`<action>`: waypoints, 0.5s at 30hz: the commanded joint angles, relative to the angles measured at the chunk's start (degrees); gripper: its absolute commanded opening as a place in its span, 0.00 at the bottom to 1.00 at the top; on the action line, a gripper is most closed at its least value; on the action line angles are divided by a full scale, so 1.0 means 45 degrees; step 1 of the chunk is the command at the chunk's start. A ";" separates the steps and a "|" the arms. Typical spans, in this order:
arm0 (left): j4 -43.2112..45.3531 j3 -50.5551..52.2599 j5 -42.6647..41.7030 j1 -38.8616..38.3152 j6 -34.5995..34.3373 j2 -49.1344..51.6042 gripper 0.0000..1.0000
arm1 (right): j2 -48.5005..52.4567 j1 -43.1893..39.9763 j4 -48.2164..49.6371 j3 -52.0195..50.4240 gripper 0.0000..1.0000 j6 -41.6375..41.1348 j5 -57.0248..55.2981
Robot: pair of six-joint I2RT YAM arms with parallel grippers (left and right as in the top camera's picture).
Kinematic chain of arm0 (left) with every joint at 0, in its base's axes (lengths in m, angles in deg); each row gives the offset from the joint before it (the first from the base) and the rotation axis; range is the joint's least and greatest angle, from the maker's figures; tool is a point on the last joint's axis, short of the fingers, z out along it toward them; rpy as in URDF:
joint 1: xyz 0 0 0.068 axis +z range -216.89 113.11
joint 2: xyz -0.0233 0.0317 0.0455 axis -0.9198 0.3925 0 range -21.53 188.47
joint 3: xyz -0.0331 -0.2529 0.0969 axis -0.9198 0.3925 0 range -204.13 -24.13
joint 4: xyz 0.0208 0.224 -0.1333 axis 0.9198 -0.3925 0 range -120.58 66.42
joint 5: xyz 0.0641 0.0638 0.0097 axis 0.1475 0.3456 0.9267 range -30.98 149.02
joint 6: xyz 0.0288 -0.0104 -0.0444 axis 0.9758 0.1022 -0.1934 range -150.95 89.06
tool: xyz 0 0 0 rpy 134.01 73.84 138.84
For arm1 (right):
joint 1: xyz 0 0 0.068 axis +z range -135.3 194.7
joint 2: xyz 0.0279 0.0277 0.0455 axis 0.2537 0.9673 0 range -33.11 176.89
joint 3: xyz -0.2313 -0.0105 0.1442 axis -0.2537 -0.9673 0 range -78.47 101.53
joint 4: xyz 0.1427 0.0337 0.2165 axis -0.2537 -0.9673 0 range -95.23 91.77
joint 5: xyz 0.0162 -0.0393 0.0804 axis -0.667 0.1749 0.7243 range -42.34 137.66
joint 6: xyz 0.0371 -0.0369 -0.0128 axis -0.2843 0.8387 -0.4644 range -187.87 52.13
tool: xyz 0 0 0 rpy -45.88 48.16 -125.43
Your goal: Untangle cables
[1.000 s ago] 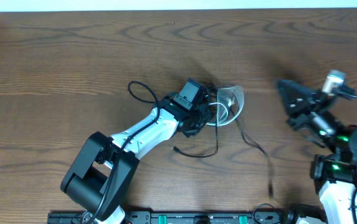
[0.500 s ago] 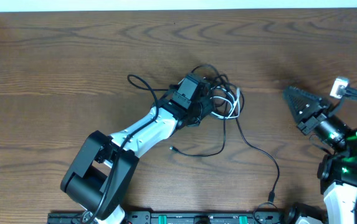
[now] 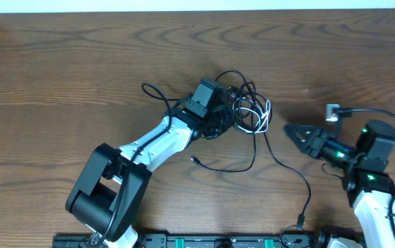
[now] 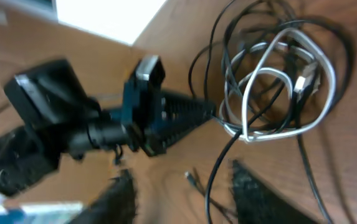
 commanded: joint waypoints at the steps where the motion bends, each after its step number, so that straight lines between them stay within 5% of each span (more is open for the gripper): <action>1: -0.0010 -0.0044 -0.0267 0.0155 0.0034 0.0165 0.11 | 0.0199 0.0874 -0.0015 0.0024 0.58 0.0690 -0.0699; 3: -0.0039 -0.0044 -0.0272 0.0214 0.0126 0.0165 0.11 | 0.0345 0.1530 -0.0053 0.0015 0.57 0.0690 -0.1151; 5: -0.0039 -0.0044 -0.0272 0.0301 0.0476 0.0165 0.08 | 0.0481 0.2220 -0.0053 0.0015 0.42 0.0855 -0.1647; 8: -0.0019 -0.0044 -0.0675 0.0505 0.0699 0.0165 0.08 | 0.0563 0.3298 -0.0049 0.0015 0.33 0.1540 -0.2482; 15: -0.0034 -0.0044 -0.2098 0.1117 0.1972 0.0160 0.08 | 0.0534 0.4862 -0.0034 0.0058 0.30 0.1647 -0.5984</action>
